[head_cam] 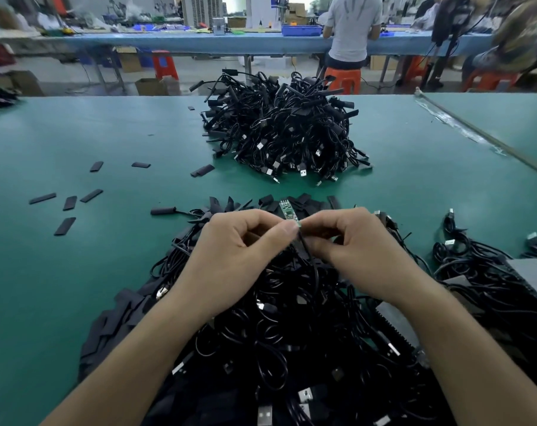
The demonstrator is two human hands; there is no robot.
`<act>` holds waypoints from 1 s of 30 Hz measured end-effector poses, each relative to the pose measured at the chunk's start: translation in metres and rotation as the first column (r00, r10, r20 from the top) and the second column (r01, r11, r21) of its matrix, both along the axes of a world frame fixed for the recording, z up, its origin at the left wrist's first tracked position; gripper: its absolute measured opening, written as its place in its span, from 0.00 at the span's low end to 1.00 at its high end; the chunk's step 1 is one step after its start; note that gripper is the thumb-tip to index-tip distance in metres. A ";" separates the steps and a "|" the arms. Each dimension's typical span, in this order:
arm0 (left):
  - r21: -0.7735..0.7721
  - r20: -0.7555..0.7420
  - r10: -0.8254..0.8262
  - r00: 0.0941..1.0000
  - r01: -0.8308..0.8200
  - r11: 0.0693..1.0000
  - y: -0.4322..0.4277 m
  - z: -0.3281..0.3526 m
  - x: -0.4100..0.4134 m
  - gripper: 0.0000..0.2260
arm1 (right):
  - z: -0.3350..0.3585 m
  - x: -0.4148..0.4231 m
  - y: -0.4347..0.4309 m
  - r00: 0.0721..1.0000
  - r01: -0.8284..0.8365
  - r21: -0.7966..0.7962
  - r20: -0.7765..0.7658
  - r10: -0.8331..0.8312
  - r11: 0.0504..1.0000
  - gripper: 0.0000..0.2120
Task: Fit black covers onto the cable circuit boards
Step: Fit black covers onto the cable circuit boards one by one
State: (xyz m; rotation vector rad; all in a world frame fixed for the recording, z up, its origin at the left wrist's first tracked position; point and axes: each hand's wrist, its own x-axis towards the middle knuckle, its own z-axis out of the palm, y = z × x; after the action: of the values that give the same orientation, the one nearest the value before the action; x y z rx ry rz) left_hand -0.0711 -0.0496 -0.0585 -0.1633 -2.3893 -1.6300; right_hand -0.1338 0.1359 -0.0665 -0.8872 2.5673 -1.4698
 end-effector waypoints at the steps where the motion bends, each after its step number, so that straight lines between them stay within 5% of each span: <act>1: -0.004 0.009 -0.017 1.000 0.017 1.000 0.000 0.001 0.001 0.08 | -0.005 -0.003 0.000 0.992 0.088 0.166 -0.107 -0.071 0.982 0.09; 3: -0.026 0.034 -0.045 0.998 0.045 0.999 0.001 0.002 0.001 0.06 | -0.015 -0.006 -0.001 0.959 0.266 0.548 -0.237 -0.157 0.793 0.12; 6: -0.018 0.068 -0.093 0.993 0.095 0.995 0.002 0.003 0.004 0.10 | -0.021 -0.008 -0.005 0.965 0.251 0.740 -0.141 -0.222 0.623 0.16; 10: -0.064 0.133 -0.109 0.985 0.118 0.991 0.005 0.004 0.006 0.13 | -0.021 -0.010 -0.004 0.978 0.199 0.705 -0.095 -0.188 0.681 0.15; 14: -0.235 0.125 -0.066 0.990 0.094 0.967 0.003 0.002 0.007 0.10 | -0.024 -0.005 -0.003 0.972 0.230 0.443 -0.050 -0.231 0.867 0.13; 23: -0.285 0.126 -0.054 0.991 0.088 0.954 0.002 0.000 0.006 0.08 | -0.014 -0.012 0.010 0.898 0.430 0.038 -0.116 -0.423 0.902 0.06; 30: -0.285 0.133 -0.057 0.990 0.093 0.954 0.002 0.000 0.005 0.09 | -0.007 -0.010 0.010 0.928 0.233 0.165 0.257 -0.270 0.958 0.09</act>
State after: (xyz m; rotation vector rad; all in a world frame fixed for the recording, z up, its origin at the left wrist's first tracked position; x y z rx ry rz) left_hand -0.0659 -0.0473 -0.0582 -0.2132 -2.7410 -1.3448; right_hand -0.1440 0.1457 -0.0732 -0.3150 2.5970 -1.3442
